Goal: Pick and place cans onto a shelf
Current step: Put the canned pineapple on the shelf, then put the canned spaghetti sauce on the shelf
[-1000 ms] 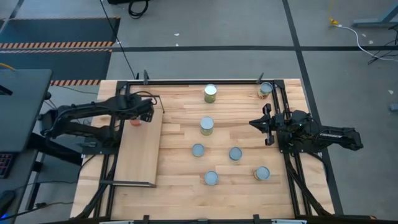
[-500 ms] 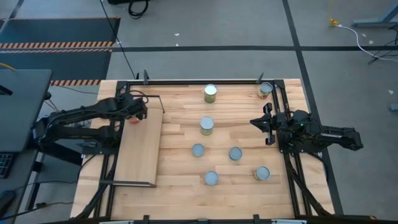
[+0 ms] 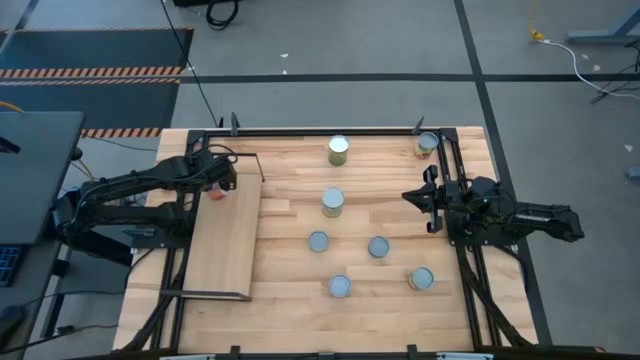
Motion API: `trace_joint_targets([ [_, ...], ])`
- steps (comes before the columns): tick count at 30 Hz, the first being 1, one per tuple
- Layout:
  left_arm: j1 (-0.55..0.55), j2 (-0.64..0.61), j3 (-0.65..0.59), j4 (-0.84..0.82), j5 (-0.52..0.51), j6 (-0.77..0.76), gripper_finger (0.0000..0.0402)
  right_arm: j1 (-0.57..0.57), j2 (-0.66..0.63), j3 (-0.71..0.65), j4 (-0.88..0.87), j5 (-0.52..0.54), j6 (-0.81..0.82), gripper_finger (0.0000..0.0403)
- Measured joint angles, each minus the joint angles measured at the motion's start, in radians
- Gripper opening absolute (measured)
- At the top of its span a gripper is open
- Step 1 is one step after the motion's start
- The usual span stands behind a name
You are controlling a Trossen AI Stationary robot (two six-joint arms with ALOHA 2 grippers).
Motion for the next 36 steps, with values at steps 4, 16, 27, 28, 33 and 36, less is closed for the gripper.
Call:
trace_joint_targets([
  [4, 0.000, 0.000, 0.007, -0.014, 0.000, 0.051, 0.0353, 0.000, 0.000, 0.000, 0.000, 0.000, -0.001, 0.0027],
  [16, 0.000, 0.000, 0.312, -0.162, -0.006, 0.078, 0.0354, 0.000, 0.000, 0.000, 0.000, 0.000, -0.001, 0.0027],
  [27, -0.160, 0.001, 0.447, 0.454, 0.047, 0.186, 0.0354, 0.000, 0.000, 0.000, 0.264, 0.119, 0.567, 0.0027],
  [28, -0.175, 0.001, 0.447, 0.496, 0.050, 0.188, 0.0354, 0.000, 0.000, 0.000, 0.259, 0.154, 0.610, 0.0027],
  [33, -0.261, 0.003, 0.447, 0.673, 0.069, 0.265, 0.0354, 0.026, 0.037, 0.067, 0.137, 0.159, 0.652, 0.0026],
  [36, -0.313, 0.003, 0.447, 0.728, 0.068, 0.328, 0.0354, 0.068, 0.125, 0.186, -0.030, 0.168, 0.609, 0.0021],
])
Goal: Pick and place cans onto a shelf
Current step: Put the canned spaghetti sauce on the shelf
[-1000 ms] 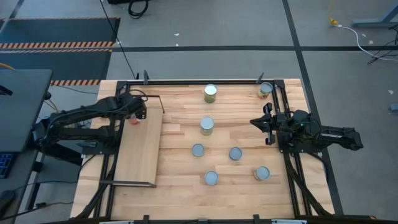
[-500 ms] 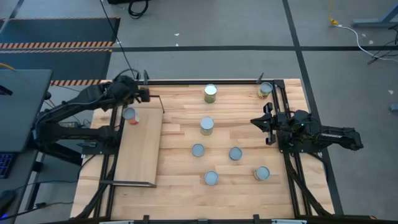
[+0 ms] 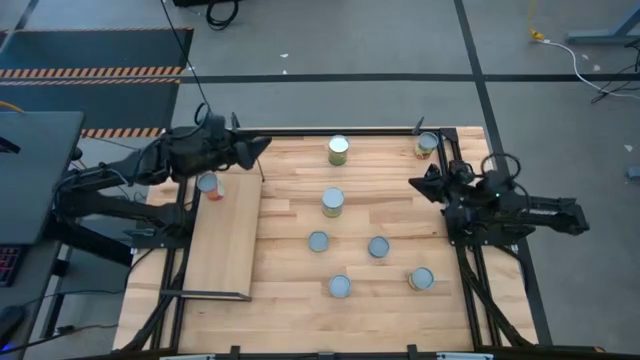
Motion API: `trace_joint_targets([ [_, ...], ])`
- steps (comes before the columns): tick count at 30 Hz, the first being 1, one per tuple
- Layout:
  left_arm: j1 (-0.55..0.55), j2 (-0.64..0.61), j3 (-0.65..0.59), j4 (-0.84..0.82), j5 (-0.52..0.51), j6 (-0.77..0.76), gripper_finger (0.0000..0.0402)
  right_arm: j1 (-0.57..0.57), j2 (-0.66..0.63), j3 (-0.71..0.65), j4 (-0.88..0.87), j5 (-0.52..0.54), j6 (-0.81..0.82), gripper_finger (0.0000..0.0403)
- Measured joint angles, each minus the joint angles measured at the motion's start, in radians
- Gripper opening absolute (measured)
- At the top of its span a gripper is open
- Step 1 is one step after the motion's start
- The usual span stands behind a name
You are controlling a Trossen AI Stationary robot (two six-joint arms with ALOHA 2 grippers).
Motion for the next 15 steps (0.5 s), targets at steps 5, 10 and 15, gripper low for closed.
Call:
trace_joint_targets([
  [5, -0.057, -0.001, 0.000, 0.003, -0.001, 0.086, 0.0354, 0.085, 0.239, 0.289, -0.347, 0.016, -0.073, 0.0017],
  [10, -0.075, -0.009, -0.001, -0.007, 0.001, 0.181, 0.0354, 0.204, 0.542, 0.596, -0.695, 0.065, -0.094, 0.0017],
  [15, -0.104, -0.052, -0.001, -0.090, 0.054, 0.261, 0.0354, 0.354, 0.848, 0.823, -0.874, 0.136, -0.083, 0.0017],
])
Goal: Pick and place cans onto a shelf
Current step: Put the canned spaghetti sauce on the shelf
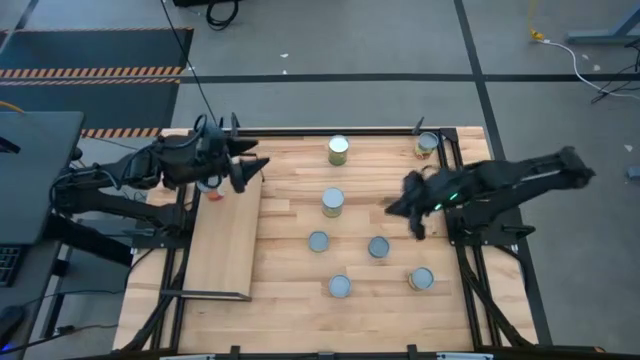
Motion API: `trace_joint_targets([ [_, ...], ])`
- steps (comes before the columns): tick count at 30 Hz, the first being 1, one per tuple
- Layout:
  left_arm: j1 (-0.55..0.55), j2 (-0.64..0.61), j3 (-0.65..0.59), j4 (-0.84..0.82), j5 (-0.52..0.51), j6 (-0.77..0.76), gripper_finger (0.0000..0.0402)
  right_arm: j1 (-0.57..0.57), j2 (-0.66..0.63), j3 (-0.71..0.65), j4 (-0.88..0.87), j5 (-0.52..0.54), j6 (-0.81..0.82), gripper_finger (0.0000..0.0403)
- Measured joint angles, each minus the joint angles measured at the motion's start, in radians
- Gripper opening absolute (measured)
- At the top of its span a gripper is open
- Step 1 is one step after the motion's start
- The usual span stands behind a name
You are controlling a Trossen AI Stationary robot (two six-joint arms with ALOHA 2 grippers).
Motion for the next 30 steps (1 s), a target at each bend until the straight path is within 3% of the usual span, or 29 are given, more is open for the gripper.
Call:
trace_joint_targets([
  [4, -0.038, -0.040, 0.000, -0.094, 0.017, 0.006, 0.0354, 0.059, 0.174, 0.163, -0.156, 0.204, 0.119, 0.0017],
  [6, -0.058, -0.060, 0.000, -0.106, 0.016, 0.013, 0.0354, 0.061, 0.224, 0.236, -0.198, 0.245, 0.146, 0.0019],
  [12, -0.118, -0.099, 0.000, -0.132, 0.017, 0.070, 0.0354, 0.094, 0.375, 0.354, -0.219, 0.096, 0.118, 0.0056],
  [16, -0.160, -0.107, 0.000, -0.140, 0.017, 0.091, 0.0354, 0.149, 0.493, 0.374, -0.155, 0.004, 0.112, 0.0116],
  [22, -0.214, -0.107, 0.000, -0.141, 0.025, 0.092, 0.0354, 0.197, 0.591, 0.375, -0.122, 0.003, 0.151, 0.0212],
  [30, -0.239, -0.096, 0.000, -0.140, 0.025, 0.091, 0.0354, 0.092, 0.523, 0.376, -0.459, 0.281, 0.567, 0.0282],
])
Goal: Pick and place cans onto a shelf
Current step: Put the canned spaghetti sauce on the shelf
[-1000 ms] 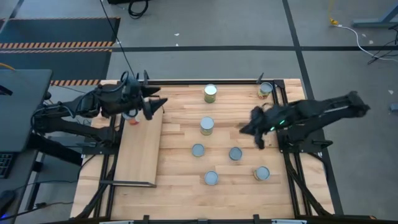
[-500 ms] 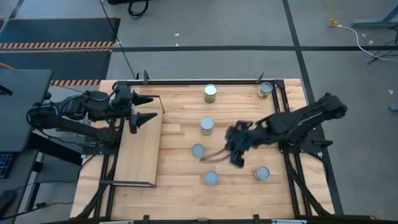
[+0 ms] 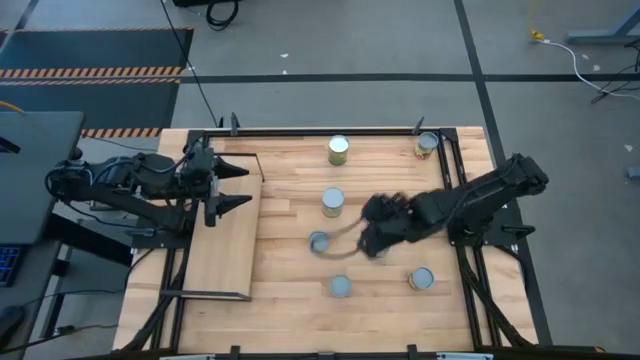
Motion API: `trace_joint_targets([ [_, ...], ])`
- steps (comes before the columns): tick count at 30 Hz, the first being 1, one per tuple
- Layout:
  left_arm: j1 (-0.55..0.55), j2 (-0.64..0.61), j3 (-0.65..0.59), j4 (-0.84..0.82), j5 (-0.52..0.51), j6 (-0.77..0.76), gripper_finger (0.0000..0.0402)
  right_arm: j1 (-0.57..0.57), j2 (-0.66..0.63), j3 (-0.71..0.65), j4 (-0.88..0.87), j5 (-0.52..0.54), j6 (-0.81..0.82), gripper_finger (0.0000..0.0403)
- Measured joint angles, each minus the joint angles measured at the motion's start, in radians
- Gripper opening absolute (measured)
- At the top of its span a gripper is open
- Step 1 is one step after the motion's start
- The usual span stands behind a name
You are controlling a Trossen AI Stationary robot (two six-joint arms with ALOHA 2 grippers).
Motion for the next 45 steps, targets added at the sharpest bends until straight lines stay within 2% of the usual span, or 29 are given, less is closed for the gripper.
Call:
trace_joint_targets([
  [3, 0.000, 0.016, 0.000, 0.009, 0.000, 0.000, 0.0354, -0.083, -0.034, 0.000, -0.222, 0.105, 0.216, 0.0305],
  [5, 0.000, 0.032, 0.000, 0.020, -0.001, 0.000, 0.0354, -0.159, -0.047, -0.005, -0.397, 0.152, 0.444, 0.0319],
  [7, 0.001, 0.050, 0.000, 0.041, 0.000, 0.003, 0.0354, -0.252, -0.074, -0.049, -0.387, 0.173, 0.539, 0.0330],
  [11, 0.003, 0.086, 0.000, 0.078, 0.001, 0.019, 0.0354, -0.465, -0.123, -0.178, -0.243, 0.192, 0.515, 0.0345],
  [13, 0.003, 0.103, 0.000, 0.082, 0.005, 0.035, 0.0354, -0.580, -0.125, -0.234, -0.240, 0.193, 0.495, 0.0352],
  [17, 0.004, 0.107, 0.000, 0.071, 0.007, 0.037, 0.0354, -0.774, -0.143, -0.293, -0.198, 0.187, 0.436, 0.0368],
  [20, 0.020, 0.106, 0.000, 0.072, 0.008, 0.044, 0.0354, -0.898, -0.159, -0.324, -0.098, 0.186, 0.356, 0.0372],
  [24, 0.073, 0.105, 0.000, 0.074, 0.007, 0.048, 0.0354, -1.043, -0.161, -0.378, 0.096, 0.112, 0.233, 0.0370],
  [28, 0.148, 0.105, 0.000, 0.076, 0.007, 0.089, 0.0354, -1.119, -0.160, -0.435, 0.258, 0.075, 0.213, 0.0369],
  [35, 0.271, 0.105, 0.000, 0.096, 0.007, 0.190, 0.0354, -1.187, -0.159, -0.489, 0.283, 0.113, 0.222, 0.0371],
  [40, 0.349, 0.108, 0.000, 0.159, 0.006, 0.280, 0.0354, -1.226, -0.159, -0.541, 0.412, 0.116, 0.209, 0.0371],
  [45, 0.404, 0.107, 0.000, 0.246, 0.007, 0.308, 0.0354, -1.239, -0.159, -0.563, 0.496, 0.128, 0.208, 0.0365],
])
